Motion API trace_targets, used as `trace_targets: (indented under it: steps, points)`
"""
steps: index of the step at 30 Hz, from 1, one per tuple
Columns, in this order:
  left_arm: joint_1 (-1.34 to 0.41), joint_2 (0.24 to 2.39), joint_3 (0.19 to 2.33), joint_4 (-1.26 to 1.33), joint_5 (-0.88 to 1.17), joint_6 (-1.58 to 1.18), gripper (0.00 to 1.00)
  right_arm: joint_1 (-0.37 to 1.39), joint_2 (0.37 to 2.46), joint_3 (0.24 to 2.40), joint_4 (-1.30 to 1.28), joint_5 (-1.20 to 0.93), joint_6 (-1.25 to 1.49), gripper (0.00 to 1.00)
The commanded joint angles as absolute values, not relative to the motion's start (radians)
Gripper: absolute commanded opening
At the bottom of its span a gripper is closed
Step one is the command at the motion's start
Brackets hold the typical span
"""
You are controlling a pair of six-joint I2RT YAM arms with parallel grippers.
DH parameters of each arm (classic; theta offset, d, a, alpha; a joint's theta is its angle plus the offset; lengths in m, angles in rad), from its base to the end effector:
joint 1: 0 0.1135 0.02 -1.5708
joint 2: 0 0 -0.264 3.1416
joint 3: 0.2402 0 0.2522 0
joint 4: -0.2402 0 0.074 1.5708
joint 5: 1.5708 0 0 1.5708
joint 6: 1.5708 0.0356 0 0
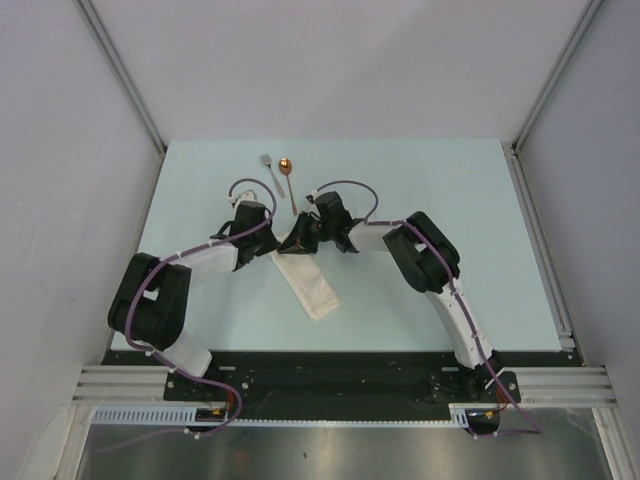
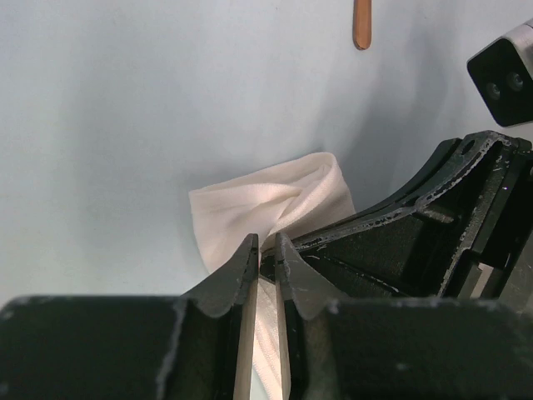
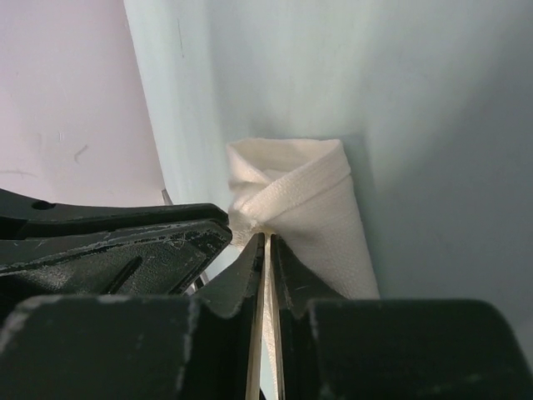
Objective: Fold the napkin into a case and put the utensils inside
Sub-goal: Stuff the top corner of the smaller-rectangle-folded napkin into the folded napkin.
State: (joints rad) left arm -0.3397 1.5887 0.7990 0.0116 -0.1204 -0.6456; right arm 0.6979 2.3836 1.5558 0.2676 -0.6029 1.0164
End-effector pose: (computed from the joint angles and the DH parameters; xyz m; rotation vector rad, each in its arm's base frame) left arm 0.3009 -0.1018 0.1690 -0.4197 2.3305 -0.3428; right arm 0.3771 0.3427 0.1003 -0.0277 2.4972 1.5302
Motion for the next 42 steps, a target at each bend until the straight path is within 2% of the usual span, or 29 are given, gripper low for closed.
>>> trace_targets:
  steps: [1,10,13,17,25,42]
  points:
    - [-0.336,1.591,0.834,-0.021,-0.159,-0.615,0.17,0.696,2.362,1.552,0.282,-0.618,1.014,0.10]
    - [-0.360,1.568,0.819,-0.031,-0.221,-0.600,0.20,0.698,2.368,1.562,0.287,-0.624,1.020,0.08]
    - [-0.360,1.585,0.831,-0.035,-0.218,-0.597,0.17,0.701,2.373,1.563,0.287,-0.626,1.022,0.07]
    - [-0.362,1.577,0.833,-0.035,-0.225,-0.595,0.07,0.707,2.385,1.577,0.298,-0.635,1.023,0.07]
    - [-0.393,1.548,0.828,-0.043,-0.236,-0.583,0.01,0.713,2.424,1.623,0.362,-0.675,1.084,0.06]
    - [-0.434,1.557,0.857,-0.110,-0.235,-0.655,0.00,0.695,2.551,1.752,0.460,-0.683,1.250,0.05]
